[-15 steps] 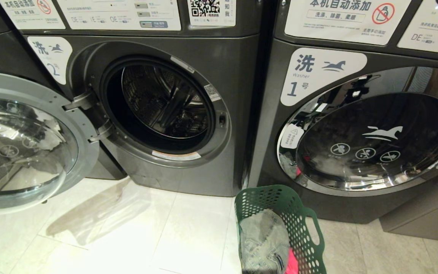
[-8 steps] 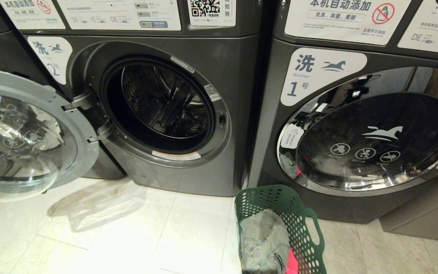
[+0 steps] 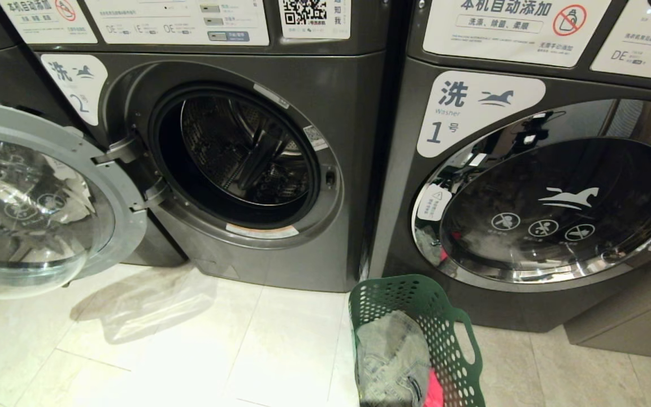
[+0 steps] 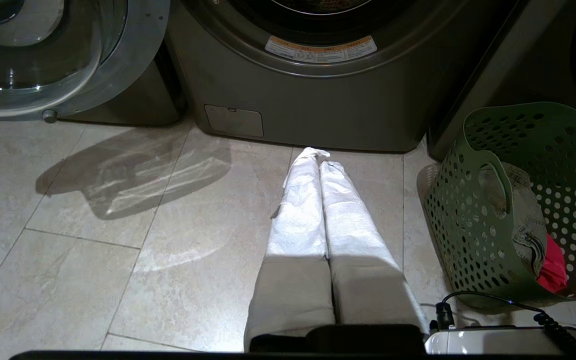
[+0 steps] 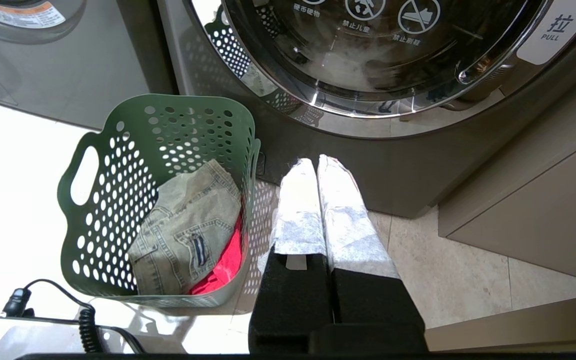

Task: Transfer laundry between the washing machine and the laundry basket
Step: Pick a cloth and place it into the basket

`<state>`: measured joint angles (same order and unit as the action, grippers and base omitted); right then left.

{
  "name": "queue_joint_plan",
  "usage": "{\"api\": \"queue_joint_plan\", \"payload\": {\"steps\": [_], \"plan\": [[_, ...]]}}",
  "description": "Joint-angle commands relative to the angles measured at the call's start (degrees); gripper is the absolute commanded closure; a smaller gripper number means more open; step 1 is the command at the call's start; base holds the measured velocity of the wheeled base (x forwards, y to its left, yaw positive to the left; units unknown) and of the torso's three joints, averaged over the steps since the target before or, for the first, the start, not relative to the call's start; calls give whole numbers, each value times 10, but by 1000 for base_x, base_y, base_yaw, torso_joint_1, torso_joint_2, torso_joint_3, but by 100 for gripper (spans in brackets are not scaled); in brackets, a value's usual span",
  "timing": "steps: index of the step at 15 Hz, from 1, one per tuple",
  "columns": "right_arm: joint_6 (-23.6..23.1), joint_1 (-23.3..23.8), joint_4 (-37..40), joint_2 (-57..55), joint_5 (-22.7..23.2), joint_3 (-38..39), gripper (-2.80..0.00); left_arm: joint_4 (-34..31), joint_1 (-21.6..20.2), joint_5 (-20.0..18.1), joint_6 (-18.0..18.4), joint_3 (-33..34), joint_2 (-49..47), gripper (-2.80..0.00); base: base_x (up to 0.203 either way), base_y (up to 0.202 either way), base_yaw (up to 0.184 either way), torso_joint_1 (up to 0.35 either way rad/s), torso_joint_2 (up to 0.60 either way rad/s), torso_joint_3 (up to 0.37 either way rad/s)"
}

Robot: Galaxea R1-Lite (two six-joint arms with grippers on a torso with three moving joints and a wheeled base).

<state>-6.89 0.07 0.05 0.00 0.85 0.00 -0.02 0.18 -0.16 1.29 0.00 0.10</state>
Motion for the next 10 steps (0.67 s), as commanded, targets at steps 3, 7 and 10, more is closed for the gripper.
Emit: {"api": "queue_joint_plan", "payload": {"steps": [3, 7, 10], "plan": [[0, 0, 0, -1, 0, 0, 0, 1, 0, 0, -1, 0, -2, 0, 0, 0, 0, 0, 0, 0], [-1, 0, 0, -1, 0, 0, 0, 1, 0, 0, -2, 0, -1, 0, 0, 0, 0, 0, 0, 0], [-1, 0, 0, -1, 0, 0, 0, 1, 0, -1, -1, 0, -2, 0, 1, 133, -2, 1, 4, 2]]}}
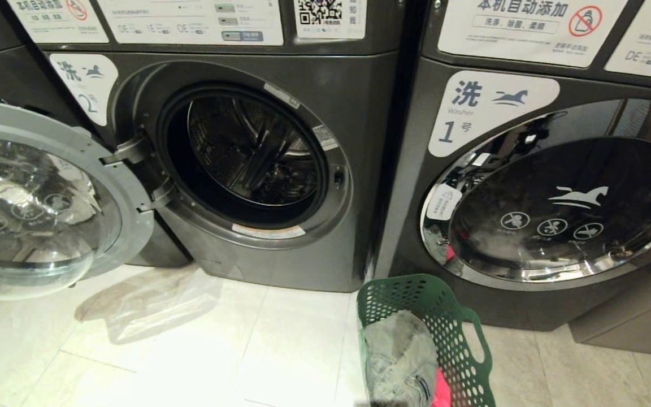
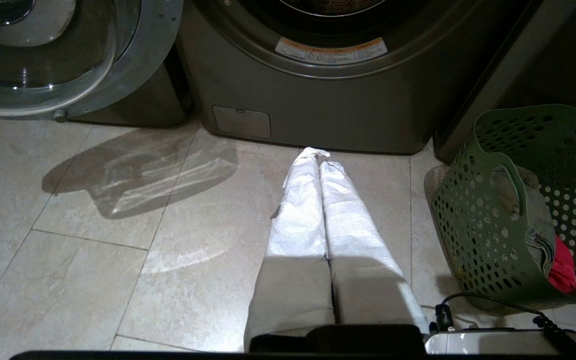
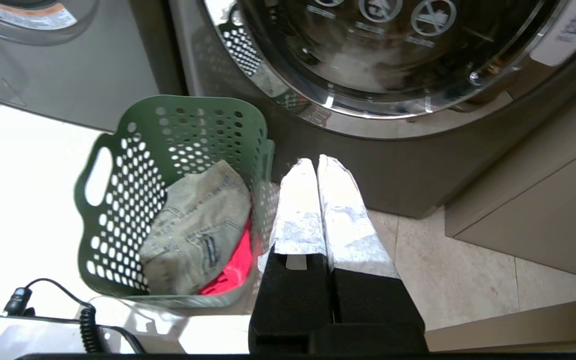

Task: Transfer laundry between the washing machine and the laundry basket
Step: Pick a cloth and place it into the basket

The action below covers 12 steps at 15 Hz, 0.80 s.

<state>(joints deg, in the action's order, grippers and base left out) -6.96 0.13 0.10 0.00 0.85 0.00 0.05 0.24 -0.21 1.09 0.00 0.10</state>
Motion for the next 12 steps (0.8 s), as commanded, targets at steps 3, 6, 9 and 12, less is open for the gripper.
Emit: {"api": "queue_joint_plan", "payload": {"steps": [3, 6, 9, 12], "plan": [[-1, 0, 0, -1, 0, 0, 0, 0, -1, 0, 0, 0, -2, 0, 0, 199, -2, 3, 3, 2], [-1, 0, 0, -1, 0, 0, 0, 0, -1, 0, 0, 0, -2, 0, 0, 197, -4, 8, 1, 3], [-1, 0, 0, -1, 0, 0, 0, 0, -1, -1, 0, 0, -2, 0, 0, 146, -1, 8, 3, -1], [0, 0, 0, -1, 0, 0, 0, 1, -1, 0, 0, 0, -1, 0, 0, 0, 0, 0, 0, 0]]}}
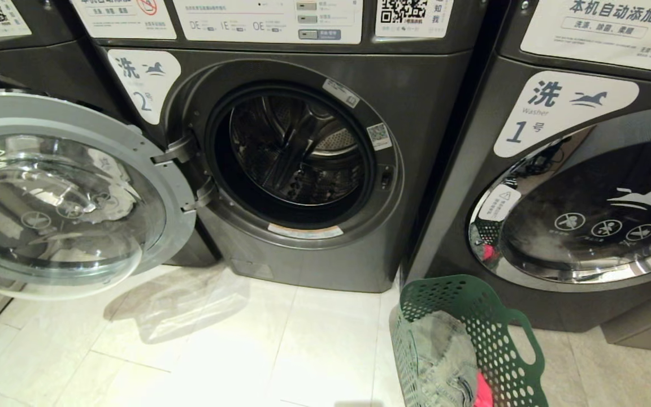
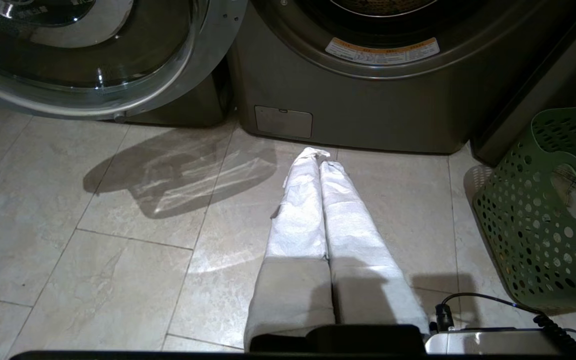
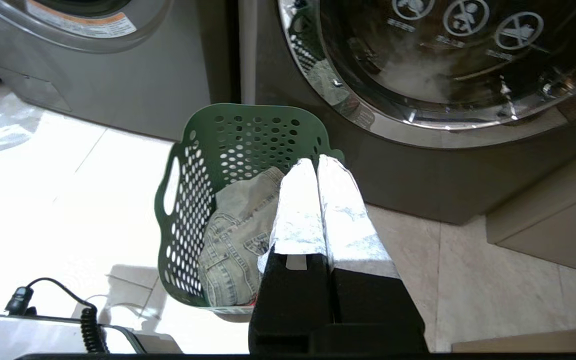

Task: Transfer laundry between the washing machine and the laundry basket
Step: Pick a cloth and place it into the basket

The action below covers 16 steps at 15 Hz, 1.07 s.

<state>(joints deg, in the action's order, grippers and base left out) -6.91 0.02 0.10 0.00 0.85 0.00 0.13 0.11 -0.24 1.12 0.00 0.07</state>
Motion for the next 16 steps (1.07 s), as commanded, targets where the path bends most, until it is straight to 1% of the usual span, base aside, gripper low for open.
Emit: {"api": "queue_joint_plan", "payload": {"steps": [1, 6, 9, 15, 16], "plan": [[0, 1, 0, -1, 0, 0, 0, 0, 1, 0, 0, 0, -1, 0, 0, 0, 0, 0, 0, 0], [3, 1, 1, -1, 0, 0, 0, 0, 1, 0, 0, 0, -1, 0, 0, 0, 0, 0, 0, 0], [28, 1, 0, -1, -1, 0, 0, 0, 1, 0, 2, 0, -2, 0, 0, 0, 0, 0, 0, 0], [27, 1, 0, -1, -1, 0, 0, 0, 1, -1, 2, 0, -1, 0, 0, 0, 0, 0, 0, 0], [27, 1, 0, -1, -1, 0, 0, 0, 1, -1, 2, 0, -2, 0, 3, 6, -80, -2, -2, 2]]}}
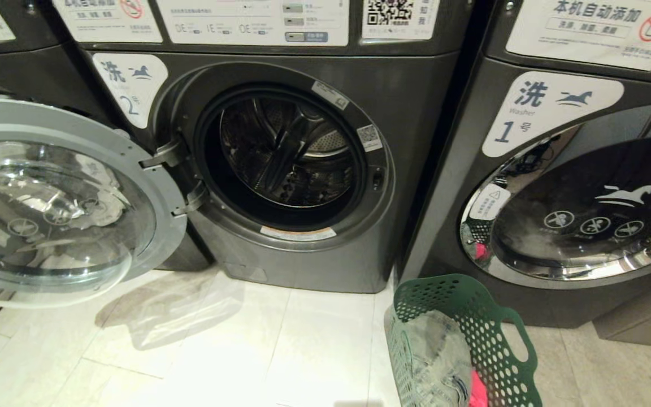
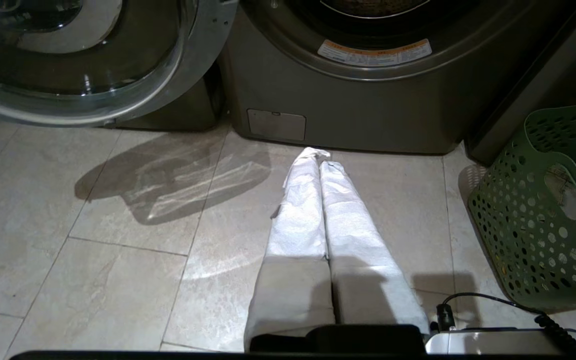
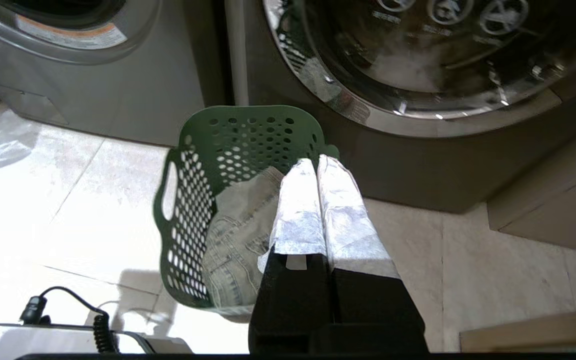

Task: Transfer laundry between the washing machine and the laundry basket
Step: Pick a cloth and place it into the basket

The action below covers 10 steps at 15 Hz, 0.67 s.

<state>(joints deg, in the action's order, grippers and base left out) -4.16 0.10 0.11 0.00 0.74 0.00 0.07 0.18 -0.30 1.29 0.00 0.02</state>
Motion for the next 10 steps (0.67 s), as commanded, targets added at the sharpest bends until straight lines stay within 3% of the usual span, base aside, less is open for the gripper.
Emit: {"api": "queue_joint_plan", "payload": {"steps": [1, 7, 10], "plan": [[0, 0, 0, -1, 0, 0, 0, 0, 0, 0, 0, 0, -1, 0, -2, 6, -140, 2, 2, 3], [0, 0, -1, -1, 0, 0, 0, 0, 0, 0, 0, 0, 0, 0, 0, 9, -195, 2, 3, 3], [0, 0, 0, -1, 0, 0, 0, 0, 0, 0, -1, 0, 0, 0, 0, 0, -28, 2, 1, 2]]}}
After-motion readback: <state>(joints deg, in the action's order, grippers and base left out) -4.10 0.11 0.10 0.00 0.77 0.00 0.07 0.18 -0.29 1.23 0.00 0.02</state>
